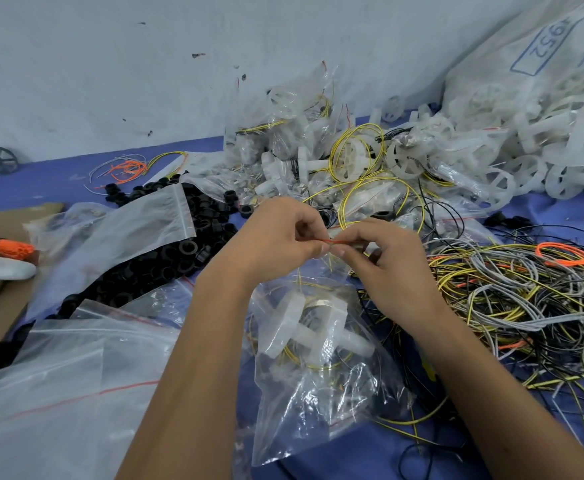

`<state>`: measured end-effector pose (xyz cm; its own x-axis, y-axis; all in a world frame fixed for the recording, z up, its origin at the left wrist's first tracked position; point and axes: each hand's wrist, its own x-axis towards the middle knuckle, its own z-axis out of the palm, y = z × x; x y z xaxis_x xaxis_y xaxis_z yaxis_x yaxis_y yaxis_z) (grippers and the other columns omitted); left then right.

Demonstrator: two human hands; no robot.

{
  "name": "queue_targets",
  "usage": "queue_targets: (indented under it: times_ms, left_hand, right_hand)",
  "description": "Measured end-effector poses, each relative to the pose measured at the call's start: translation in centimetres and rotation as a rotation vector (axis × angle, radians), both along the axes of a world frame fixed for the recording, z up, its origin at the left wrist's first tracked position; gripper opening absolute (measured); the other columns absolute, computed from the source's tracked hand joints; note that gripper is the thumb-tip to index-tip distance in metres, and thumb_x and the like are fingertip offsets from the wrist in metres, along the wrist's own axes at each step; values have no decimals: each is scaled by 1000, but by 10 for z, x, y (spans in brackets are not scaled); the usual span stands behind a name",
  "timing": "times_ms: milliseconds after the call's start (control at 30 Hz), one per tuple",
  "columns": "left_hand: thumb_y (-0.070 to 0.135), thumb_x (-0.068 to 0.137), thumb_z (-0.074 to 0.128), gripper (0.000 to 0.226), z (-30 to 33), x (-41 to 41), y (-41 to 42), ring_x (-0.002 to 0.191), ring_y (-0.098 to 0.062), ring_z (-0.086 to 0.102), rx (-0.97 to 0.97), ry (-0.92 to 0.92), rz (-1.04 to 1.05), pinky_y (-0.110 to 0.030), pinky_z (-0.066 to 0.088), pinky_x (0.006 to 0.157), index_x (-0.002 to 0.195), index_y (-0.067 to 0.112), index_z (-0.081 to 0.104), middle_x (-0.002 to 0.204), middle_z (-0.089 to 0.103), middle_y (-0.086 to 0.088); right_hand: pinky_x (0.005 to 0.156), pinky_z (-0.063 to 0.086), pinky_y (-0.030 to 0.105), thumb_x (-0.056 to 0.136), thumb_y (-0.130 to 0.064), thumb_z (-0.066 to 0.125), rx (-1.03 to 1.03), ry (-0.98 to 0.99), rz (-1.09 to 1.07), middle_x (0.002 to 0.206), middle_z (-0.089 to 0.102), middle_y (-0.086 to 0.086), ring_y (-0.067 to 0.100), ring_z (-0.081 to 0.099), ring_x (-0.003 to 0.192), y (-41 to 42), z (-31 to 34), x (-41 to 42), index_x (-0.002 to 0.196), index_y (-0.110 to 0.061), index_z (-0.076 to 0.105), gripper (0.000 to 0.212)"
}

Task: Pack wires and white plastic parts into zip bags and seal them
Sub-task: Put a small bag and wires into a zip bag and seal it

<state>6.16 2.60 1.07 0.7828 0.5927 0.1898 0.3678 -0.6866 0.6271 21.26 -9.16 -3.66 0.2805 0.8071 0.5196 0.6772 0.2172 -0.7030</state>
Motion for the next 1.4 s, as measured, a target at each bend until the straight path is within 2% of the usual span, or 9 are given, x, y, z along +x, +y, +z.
queue_targets:
  times_ms: [100,333,467,567,667,733,867,1100,1400]
  left_hand:
    - [17,85,84,10,-1,-1,1,65,-3,62,-5,-4,-6,-15,48,63,79,21,77,72,73,5]
    - [12,84,83,20,0,-4,3,66,-3,63,17,-3,0,-14,48,65,75,26,72,72,72,5]
    - [9,84,83,23,1,-5,2,63,1,60,17,-6,4,-10,44,62,73,26,71,70,70,8]
    - [10,84,83,17,1,-2,2,65,0,61,14,-8,-14,-13,47,63,76,21,74,72,72,5]
    - [14,83,84,11,0,0,1,65,-2,61,26,-10,-24,-18,49,64,78,18,76,72,72,4]
    - [17,82,86,10,0,-1,2,64,0,60,29,-15,-13,-15,48,63,78,20,77,71,72,7]
    - [15,82,86,23,-1,-5,4,65,2,62,39,-10,13,-8,42,63,73,32,73,70,71,13]
    - [14,82,85,31,0,-4,3,65,-1,62,31,3,23,-12,45,64,69,37,69,68,69,13]
    - [15,80,87,23,1,-8,4,64,-4,62,18,-7,55,-14,48,61,70,31,74,68,72,8]
  right_hand:
    - [68,36,12,90,-11,75,14,-27,-20,81,66,-6,10,56,79,-1,2,0,89,-13,77,3]
    - [68,35,10,88,-6,75,30,-57,-71,78,57,-19,5,55,78,0,1,1,87,-15,75,8]
    - [71,42,26,90,-12,74,48,-123,-87,83,59,-17,13,55,87,1,-2,0,91,-17,75,5]
    - [71,45,33,90,-16,75,55,-137,-72,85,62,-9,17,56,89,3,-3,1,93,-16,76,3]
    - [69,42,30,89,-15,76,74,-151,-53,83,60,-10,17,54,86,4,-4,2,91,-15,76,2]
    - [69,39,27,89,-14,76,83,-151,-54,81,58,-12,15,52,85,4,-3,2,89,-15,76,1]
    - [71,38,28,88,-10,75,92,-171,-68,81,58,-12,15,51,84,3,-3,2,85,-15,74,6]
    - [75,44,35,88,-12,76,86,-176,-83,81,61,-7,17,52,85,3,-4,2,86,-16,74,5]
    - [76,44,36,88,-11,75,80,-183,-99,82,59,-10,18,53,86,3,-3,2,88,-15,74,5]
